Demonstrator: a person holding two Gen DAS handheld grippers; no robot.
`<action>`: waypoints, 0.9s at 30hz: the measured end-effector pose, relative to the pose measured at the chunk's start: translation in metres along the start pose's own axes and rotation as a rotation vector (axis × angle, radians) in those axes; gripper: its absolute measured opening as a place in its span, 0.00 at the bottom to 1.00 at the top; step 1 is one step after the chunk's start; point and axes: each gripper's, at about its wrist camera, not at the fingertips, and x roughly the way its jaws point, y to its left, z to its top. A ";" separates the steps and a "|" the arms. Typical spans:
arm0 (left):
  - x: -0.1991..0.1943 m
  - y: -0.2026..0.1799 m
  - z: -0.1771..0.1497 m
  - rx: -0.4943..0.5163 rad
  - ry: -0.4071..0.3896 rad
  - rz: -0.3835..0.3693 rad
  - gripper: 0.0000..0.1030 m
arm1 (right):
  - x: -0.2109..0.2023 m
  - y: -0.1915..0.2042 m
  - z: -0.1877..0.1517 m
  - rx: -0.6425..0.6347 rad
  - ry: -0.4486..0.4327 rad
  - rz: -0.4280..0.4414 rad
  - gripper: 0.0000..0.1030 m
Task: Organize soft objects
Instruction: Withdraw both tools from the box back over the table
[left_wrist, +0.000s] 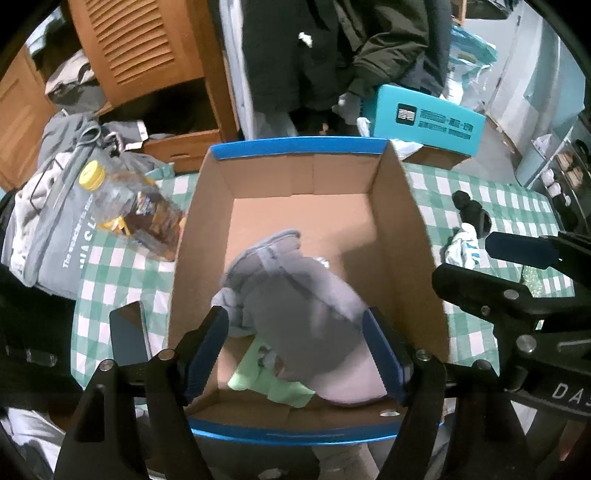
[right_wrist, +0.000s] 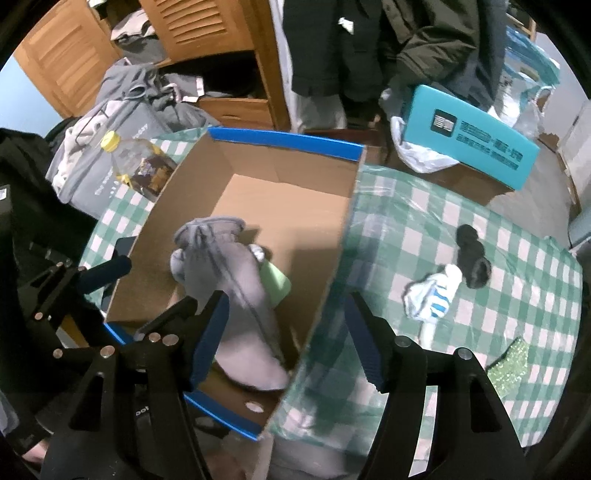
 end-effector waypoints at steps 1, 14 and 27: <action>0.000 -0.004 0.001 0.009 -0.001 0.000 0.74 | -0.002 -0.003 -0.001 0.005 -0.003 -0.003 0.64; -0.003 -0.049 0.009 0.075 -0.005 -0.012 0.78 | -0.022 -0.070 -0.026 0.103 -0.019 -0.057 0.65; -0.004 -0.099 0.018 0.143 -0.007 -0.036 0.78 | -0.033 -0.135 -0.054 0.207 -0.019 -0.105 0.66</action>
